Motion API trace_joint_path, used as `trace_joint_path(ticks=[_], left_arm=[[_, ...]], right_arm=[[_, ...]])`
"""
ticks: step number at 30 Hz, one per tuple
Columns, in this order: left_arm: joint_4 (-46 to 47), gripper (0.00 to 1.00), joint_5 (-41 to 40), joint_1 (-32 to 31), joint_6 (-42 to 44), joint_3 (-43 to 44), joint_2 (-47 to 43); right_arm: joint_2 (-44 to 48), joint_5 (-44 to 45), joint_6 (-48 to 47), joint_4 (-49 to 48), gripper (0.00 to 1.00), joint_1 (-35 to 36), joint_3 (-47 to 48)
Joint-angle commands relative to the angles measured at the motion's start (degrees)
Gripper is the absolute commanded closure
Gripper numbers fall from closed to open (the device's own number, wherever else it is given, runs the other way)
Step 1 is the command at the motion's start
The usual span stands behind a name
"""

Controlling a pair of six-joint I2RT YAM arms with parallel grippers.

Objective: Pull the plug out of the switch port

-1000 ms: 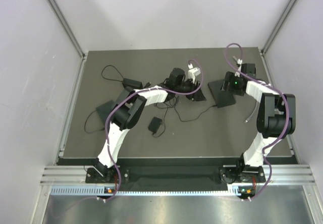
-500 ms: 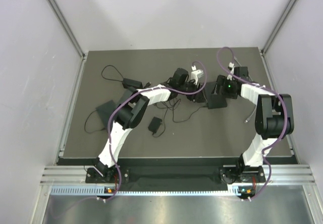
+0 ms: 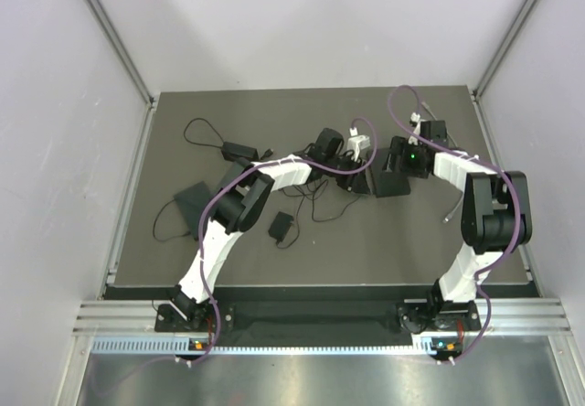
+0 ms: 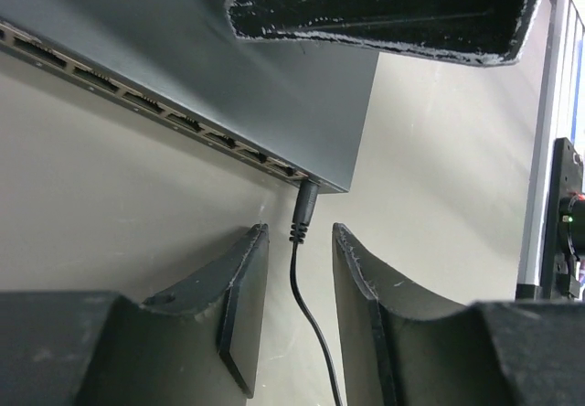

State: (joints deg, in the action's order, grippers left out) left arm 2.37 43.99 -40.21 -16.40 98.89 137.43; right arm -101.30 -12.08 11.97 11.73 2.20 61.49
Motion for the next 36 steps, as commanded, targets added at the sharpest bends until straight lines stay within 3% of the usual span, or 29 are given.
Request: trace_joint_path(ticks=[1, 6, 9, 11, 16, 21, 27, 32, 35, 36], left_arm=[[-0.9, 0.61, 2.1, -0.2, 1.1, 2.0, 0.1], [-1.8, 0.66, 3.3, -0.2, 1.8, 2.1, 0.2], [-2.1, 0.71, 4.6, 0.0, 2.1, 2.7, 0.6], [-2.1, 0.78, 5.2, 0.0, 1.7, 3.1, 1.0], [-3.6, 1.00, 5.1, 0.6, 0.8, 3.6, 1.5], [-3.0, 1.00, 4.5, 1.5, -1.3, 3.8, 2.4], [-2.9, 1.00, 3.7, 2.9, -4.2, 3.9, 3.5], [-0.3, 1.00, 4.5, 3.1, -5.6, 3.6, 3.5], [0.4, 1.00, 5.1, 3.3, -6.4, 3.6, 3.6], [0.6, 1.00, 5.3, 3.3, -6.9, 3.5, 3.7]], right_arm=[[3.0, -0.1, -1.0, -0.6, 0.24, 1.1, 0.5], [2.9, 1.1, -1.3, -0.6, 0.23, 2.3, 0.2], [3.1, 4.2, -2.6, 0.7, 0.11, 4.6, 0.8], [3.2, 7.0, -3.3, 2.1, 0.00, 5.6, 1.4], [3.5, 8.8, -3.5, 3.8, 0.00, 7.2, 2.1], [4.4, 10.1, -4.2, 3.5, 0.00, 8.1, 0.0], [7.6, 17.6, -2.8, 3.6, 0.00, 8.0, -1.7], [10.4, 12.8, -3.0, 4.4, 0.00, 8.3, -1.6], [11.4, 10.1, -3.0, 4.6, 0.09, 9.5, -2.0], [11.6, 9.8, -2.8, 4.5, 0.17, 9.7, -2.3]])
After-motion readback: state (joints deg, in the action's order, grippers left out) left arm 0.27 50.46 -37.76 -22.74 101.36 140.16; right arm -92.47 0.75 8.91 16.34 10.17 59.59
